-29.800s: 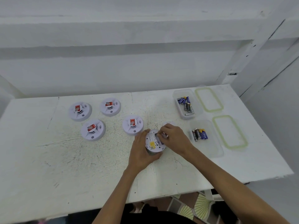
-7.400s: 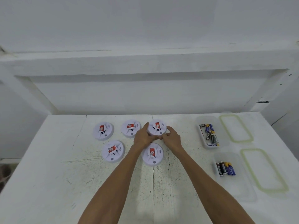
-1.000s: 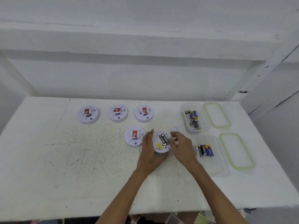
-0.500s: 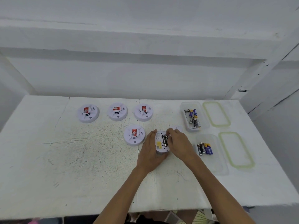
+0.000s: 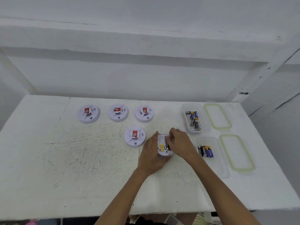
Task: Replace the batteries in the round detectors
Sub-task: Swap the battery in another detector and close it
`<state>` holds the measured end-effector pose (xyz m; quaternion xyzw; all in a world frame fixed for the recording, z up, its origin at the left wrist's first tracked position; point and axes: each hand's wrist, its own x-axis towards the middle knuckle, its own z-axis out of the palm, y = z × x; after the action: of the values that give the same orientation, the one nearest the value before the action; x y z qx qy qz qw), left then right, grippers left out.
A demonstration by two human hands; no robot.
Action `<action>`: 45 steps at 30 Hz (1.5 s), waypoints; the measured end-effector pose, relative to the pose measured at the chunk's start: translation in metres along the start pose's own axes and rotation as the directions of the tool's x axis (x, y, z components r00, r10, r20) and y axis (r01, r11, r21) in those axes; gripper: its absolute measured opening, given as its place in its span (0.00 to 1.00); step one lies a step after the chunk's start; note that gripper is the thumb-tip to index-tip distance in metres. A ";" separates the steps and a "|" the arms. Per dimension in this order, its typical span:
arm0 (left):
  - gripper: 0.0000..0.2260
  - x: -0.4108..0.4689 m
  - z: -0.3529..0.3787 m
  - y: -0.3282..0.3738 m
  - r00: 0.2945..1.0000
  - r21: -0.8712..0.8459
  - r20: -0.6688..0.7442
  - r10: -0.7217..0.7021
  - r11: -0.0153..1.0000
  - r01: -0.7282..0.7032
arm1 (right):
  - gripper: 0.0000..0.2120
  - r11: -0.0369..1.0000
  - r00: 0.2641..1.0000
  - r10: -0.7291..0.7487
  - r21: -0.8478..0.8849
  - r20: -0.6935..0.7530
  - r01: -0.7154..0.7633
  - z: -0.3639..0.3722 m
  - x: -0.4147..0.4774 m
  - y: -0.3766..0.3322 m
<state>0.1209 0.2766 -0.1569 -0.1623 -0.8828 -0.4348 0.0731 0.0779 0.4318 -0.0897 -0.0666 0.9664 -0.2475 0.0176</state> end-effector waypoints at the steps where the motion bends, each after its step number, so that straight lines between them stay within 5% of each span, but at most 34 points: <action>1: 0.36 0.001 0.001 0.001 1.000 0.008 -0.007 0.014 1.000 -0.014 | 0.10 1.000 1.000 0.005 0.020 -0.006 -0.005 -0.001 0.001 0.001; 6: 0.39 0.002 0.015 -0.003 0.995 0.076 0.040 -0.097 0.993 0.094 | 0.08 0.994 0.989 0.102 0.054 -0.107 -0.096 0.003 -0.007 0.005; 12: 0.40 0.001 0.019 0.004 0.995 0.155 0.064 -0.073 0.986 0.062 | 0.06 0.983 0.957 0.179 0.086 -0.228 -0.164 0.008 -0.024 0.002; 17: 0.41 0.002 0.017 0.004 0.992 0.143 0.093 -0.081 0.987 0.067 | 0.06 0.919 0.884 0.251 0.384 -0.395 -0.090 -0.016 -0.034 -0.012; 23: 0.47 0.001 0.017 -0.003 0.989 0.132 0.104 -0.110 0.987 0.096 | 0.04 0.830 0.820 0.395 0.544 -0.415 -0.124 -0.061 -0.041 0.009; 31: 0.46 0.000 0.015 -0.002 0.993 0.084 0.063 -0.100 0.992 0.095 | 0.03 0.853 0.822 0.467 0.412 -0.327 -0.321 -0.063 -0.065 0.057; 40: 0.47 0.000 0.015 0.000 0.994 0.081 0.060 -0.093 0.993 0.088 | 0.04 0.905 0.867 0.398 0.283 -0.299 -0.318 -0.048 -0.061 0.070; 45: 0.47 0.000 0.014 0.000 0.993 0.089 0.069 -0.096 0.992 0.090 | 0.02 0.952 0.860 0.298 0.192 -0.414 -0.237 -0.050 -0.058 0.058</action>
<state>0.1214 0.2877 -0.1659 -0.1333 -0.9093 -0.3932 0.0275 0.1255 0.5135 -0.0739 0.1272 0.9264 -0.3155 -0.1617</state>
